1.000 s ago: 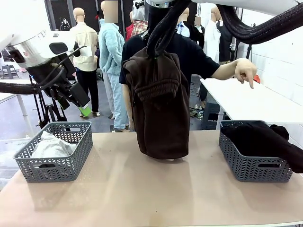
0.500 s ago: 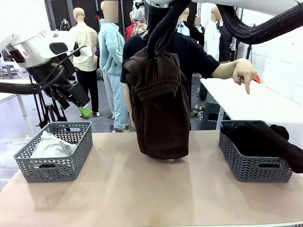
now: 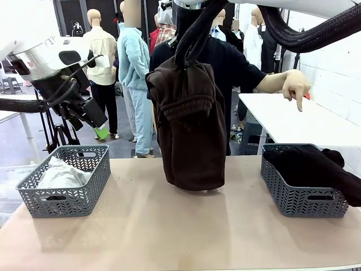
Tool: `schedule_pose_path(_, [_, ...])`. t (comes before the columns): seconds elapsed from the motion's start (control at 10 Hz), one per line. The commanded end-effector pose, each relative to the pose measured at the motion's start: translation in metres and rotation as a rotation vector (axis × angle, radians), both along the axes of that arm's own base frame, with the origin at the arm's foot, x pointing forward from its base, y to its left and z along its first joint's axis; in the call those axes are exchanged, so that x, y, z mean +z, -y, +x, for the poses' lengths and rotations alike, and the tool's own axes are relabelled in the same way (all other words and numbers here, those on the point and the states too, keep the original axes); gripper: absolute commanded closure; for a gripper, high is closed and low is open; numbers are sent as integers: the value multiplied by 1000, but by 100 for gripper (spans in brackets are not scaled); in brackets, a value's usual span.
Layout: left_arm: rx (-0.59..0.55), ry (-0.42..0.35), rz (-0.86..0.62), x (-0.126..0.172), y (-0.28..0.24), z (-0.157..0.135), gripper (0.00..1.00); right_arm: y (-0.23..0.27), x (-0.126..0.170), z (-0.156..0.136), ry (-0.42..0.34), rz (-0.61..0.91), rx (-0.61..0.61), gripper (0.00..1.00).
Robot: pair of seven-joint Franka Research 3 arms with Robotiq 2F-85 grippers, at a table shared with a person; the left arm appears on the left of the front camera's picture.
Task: Sort the tops and bottoms.
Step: Sort the clothes according to human instructions.
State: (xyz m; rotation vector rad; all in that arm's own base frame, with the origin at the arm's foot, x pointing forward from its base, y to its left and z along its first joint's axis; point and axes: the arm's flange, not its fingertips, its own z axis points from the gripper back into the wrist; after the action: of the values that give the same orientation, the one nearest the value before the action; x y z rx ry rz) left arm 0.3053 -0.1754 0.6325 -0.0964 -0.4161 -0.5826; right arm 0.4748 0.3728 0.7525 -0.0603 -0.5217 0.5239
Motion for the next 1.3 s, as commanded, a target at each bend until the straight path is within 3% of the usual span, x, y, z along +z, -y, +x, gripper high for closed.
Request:
schedule_pose_path(0.0, [4, 16, 8, -2, -2, 1, 0, 1, 6, -2, 14, 7, 3, 100])
schedule_pose_path(1.2, [4, 16, 8, -2, -2, 1, 0, 1, 6, -2, 14, 7, 3, 100])
